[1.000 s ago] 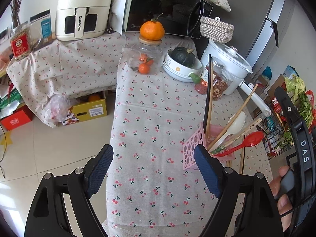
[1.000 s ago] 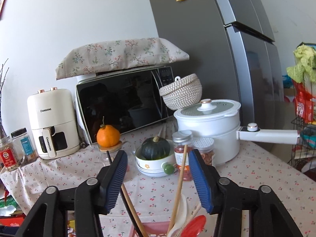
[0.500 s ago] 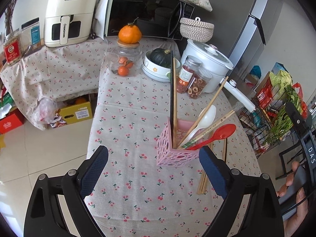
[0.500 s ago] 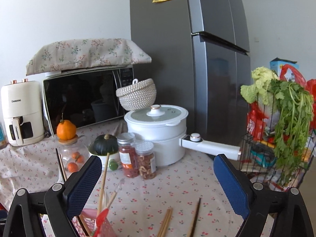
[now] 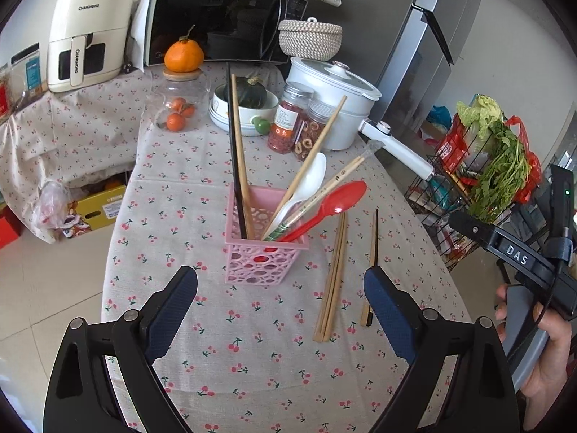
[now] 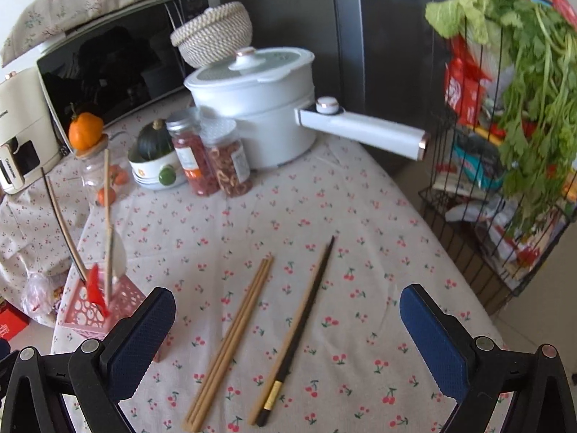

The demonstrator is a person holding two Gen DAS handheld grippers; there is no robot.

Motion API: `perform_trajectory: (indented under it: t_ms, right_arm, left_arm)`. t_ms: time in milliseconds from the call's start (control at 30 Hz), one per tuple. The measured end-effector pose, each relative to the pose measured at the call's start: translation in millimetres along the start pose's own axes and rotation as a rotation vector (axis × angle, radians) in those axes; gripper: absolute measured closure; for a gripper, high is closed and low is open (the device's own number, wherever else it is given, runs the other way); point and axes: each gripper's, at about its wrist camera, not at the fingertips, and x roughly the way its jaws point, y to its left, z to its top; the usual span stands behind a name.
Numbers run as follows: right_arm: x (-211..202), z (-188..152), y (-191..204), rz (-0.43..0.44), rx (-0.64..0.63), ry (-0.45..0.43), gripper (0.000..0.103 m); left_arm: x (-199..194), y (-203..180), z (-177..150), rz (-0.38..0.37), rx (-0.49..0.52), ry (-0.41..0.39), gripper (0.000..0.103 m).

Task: Organize utensils
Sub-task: 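Grasp the black chopstick with the right tool while the left tool grasps a bamboo chopstick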

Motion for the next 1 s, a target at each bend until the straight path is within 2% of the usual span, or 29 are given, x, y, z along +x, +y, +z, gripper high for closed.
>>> perform_trajectory:
  t_ms: [200,400,600,767,933,1000]
  right_arm:
    - [56.1,-5.0,-34.5,-0.004,0.09,0.174,0.001]
    - [110.5,-12.1,-51.9,-0.005,0.133,0.315,0.002]
    - [144.7,-18.6,-55.0,0.022,0.14,0.409,0.025]
    - [159.1,-20.0,-49.6,0.043,0.135,0.438,0.052]
    - [166.9,-19.9,-40.3,0.034,0.115,0.444,0.062]
    - [168.3,-19.7,-36.6,0.025,0.099,0.438,0.063]
  left_arm:
    - [28.3,-21.2,-17.2,0.021,0.105,0.052,0.008]
    - [55.0,-24.5,-24.7,-0.032,0.14,0.197,0.008]
    - [65.8,-33.6,-30.8,-0.031,0.19,0.232,0.008]
    - [67.3,-40.8,-32.4,-0.046,0.222,0.243,0.008]
    - [65.4,-46.2,-32.7,-0.058,0.248,0.238,0.011]
    - [65.1,-47.7,-33.4,-0.062,0.254,0.241,0.014]
